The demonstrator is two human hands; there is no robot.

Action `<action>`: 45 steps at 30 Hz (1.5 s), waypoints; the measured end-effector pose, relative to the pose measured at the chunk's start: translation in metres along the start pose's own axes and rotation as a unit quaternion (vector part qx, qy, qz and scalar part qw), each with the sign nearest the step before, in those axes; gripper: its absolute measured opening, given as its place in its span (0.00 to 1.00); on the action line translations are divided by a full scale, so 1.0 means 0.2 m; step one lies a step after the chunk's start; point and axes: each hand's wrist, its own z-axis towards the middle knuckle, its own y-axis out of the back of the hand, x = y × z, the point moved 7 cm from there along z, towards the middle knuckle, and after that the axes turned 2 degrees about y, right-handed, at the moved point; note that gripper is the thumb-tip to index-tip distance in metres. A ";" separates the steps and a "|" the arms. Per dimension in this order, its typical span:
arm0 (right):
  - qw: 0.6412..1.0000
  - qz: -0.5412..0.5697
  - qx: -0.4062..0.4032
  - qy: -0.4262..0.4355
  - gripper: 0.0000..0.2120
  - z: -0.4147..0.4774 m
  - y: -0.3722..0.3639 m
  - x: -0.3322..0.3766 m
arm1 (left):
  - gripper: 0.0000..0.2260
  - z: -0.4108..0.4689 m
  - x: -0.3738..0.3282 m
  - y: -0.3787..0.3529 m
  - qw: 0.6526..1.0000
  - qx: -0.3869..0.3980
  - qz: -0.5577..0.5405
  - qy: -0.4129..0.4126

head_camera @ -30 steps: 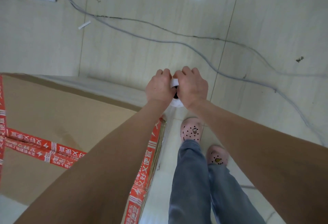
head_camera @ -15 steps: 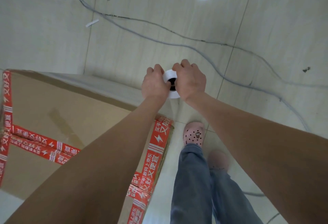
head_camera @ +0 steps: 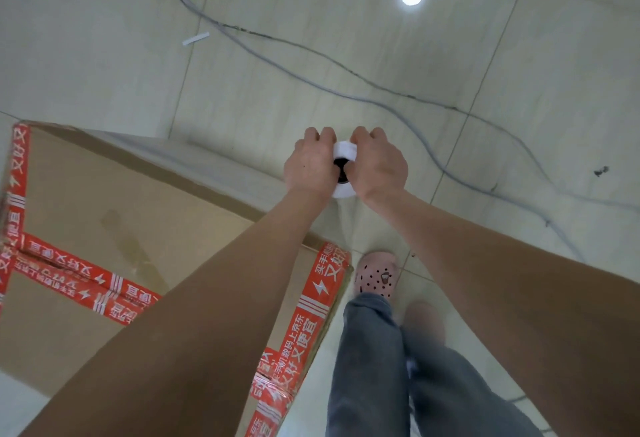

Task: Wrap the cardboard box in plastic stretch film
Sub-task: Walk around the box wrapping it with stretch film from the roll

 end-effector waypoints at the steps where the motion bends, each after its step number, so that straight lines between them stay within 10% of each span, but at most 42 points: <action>1: 1.000 -0.012 0.001 0.014 0.13 0.01 0.00 0.01 | 0.13 0.02 0.01 0.01 1.000 0.003 -0.010 0.010; 9: 0.976 -0.098 0.024 0.190 0.16 0.08 0.04 0.21 | 0.14 0.03 0.18 0.01 0.979 0.012 -0.138 0.152; 18: 0.988 0.092 0.122 -0.027 0.29 0.17 -0.12 0.20 | 0.15 0.06 0.45 0.06 0.935 -0.019 -0.211 0.284; 33: 0.983 -0.053 0.107 0.142 0.11 0.32 -0.11 0.53 | 0.13 0.16 0.48 0.16 0.977 -0.030 -0.083 0.194; 39: 0.955 -0.105 0.131 0.244 0.13 0.34 -0.09 0.67 | 0.11 0.13 0.59 0.12 0.912 -0.018 -0.246 0.328; 45: 0.985 -0.038 0.151 0.078 0.25 0.41 -0.12 0.54 | 0.13 0.10 0.64 0.13 0.853 -0.055 -0.316 0.411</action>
